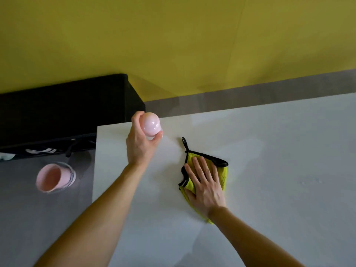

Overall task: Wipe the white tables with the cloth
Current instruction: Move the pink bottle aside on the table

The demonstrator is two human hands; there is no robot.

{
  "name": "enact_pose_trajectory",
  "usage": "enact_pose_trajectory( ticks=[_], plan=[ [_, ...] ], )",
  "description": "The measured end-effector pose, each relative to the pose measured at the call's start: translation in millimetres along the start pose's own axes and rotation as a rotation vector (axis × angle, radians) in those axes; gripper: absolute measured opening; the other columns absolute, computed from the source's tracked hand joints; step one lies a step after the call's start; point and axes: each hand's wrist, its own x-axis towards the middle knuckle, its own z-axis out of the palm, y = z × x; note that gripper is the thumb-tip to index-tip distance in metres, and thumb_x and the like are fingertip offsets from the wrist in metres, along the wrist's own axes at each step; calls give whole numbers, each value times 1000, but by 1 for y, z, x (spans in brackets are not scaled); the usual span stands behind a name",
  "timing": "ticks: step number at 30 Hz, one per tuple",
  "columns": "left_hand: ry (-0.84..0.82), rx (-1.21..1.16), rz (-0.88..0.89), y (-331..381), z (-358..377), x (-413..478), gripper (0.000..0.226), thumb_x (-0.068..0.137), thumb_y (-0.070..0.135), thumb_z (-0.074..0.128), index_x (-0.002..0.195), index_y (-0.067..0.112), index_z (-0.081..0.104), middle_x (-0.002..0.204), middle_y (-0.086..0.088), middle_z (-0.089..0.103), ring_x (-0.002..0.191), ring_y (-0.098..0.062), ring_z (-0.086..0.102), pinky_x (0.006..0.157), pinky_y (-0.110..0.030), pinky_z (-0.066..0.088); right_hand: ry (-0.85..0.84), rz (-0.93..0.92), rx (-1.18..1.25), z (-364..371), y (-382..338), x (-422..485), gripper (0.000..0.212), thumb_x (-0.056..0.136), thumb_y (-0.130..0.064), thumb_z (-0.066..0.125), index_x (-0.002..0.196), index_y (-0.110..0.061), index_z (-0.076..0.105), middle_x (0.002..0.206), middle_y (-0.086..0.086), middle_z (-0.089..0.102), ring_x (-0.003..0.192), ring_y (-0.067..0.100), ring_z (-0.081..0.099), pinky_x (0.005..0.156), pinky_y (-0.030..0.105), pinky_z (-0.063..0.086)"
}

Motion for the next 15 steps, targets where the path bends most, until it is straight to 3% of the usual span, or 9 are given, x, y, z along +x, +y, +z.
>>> enact_pose_trajectory(
  ticks=[3,9,13,15],
  plan=[
    [33,44,-75,-38,-28,2,88,79,34,95,149,30,42,147,-1,59,122,-33,64,93,-50,60,-52,-120,-32,8,-25,20,78,103,-63,50,171,-30,31,181,13,15,168,39,6,130,68,18],
    [12,74,-131,-68,-44,-5,94,76,40,99,149,29,40,152,-4,57,129,-34,64,99,-48,60,-48,-130,-67,11,-29,25,75,102,-63,52,168,-30,39,180,14,17,168,40,6,131,68,15],
    [8,217,-30,-67,-54,-12,110,77,42,97,162,21,32,163,-9,41,142,-37,53,105,-58,58,-84,-126,-81,8,-31,26,76,102,-64,52,169,-31,36,181,14,15,169,39,4,130,68,15],
    [84,340,144,-60,-60,-21,96,88,39,87,163,12,34,166,-16,38,150,-38,45,117,-56,48,-96,-138,-78,7,-29,25,77,104,-65,50,171,-33,30,182,12,11,169,37,1,131,67,15]
  ],
)
